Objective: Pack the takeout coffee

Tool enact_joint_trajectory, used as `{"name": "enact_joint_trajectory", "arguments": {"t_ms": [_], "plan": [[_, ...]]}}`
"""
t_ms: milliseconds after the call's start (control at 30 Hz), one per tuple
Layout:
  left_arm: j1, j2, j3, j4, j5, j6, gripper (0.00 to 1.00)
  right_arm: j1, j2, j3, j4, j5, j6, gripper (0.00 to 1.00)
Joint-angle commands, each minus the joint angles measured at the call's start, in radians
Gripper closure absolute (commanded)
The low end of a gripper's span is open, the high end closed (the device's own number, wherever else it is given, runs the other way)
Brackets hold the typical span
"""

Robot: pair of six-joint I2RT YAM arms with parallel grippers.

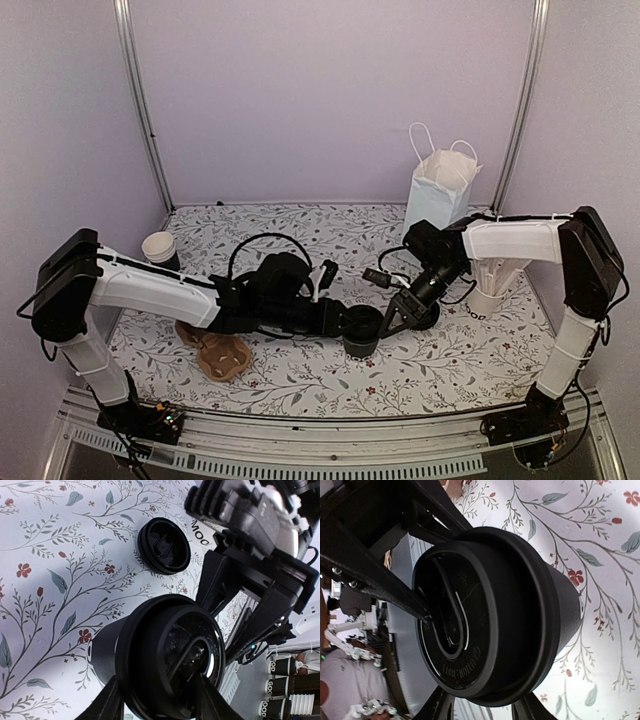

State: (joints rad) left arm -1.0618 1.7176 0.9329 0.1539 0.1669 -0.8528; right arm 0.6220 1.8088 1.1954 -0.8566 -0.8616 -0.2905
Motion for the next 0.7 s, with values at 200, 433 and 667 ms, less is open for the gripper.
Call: {"name": "enact_joint_trajectory", "arguments": {"t_ms": [200,433,667], "plan": [[0.004,0.114,-0.097,-0.26,-0.026,0.017,0.58,-0.03,0.18,-0.011,0.126,0.372,0.046,0.77],[0.011,0.115,-0.113,-0.248,-0.025,0.02,0.58,-0.043,0.208,0.008,0.122,0.349,0.051,0.83],[0.028,0.091,-0.124,-0.252,-0.042,0.042,0.58,-0.062,0.141,0.026,0.102,0.118,-0.014,0.66]]}}
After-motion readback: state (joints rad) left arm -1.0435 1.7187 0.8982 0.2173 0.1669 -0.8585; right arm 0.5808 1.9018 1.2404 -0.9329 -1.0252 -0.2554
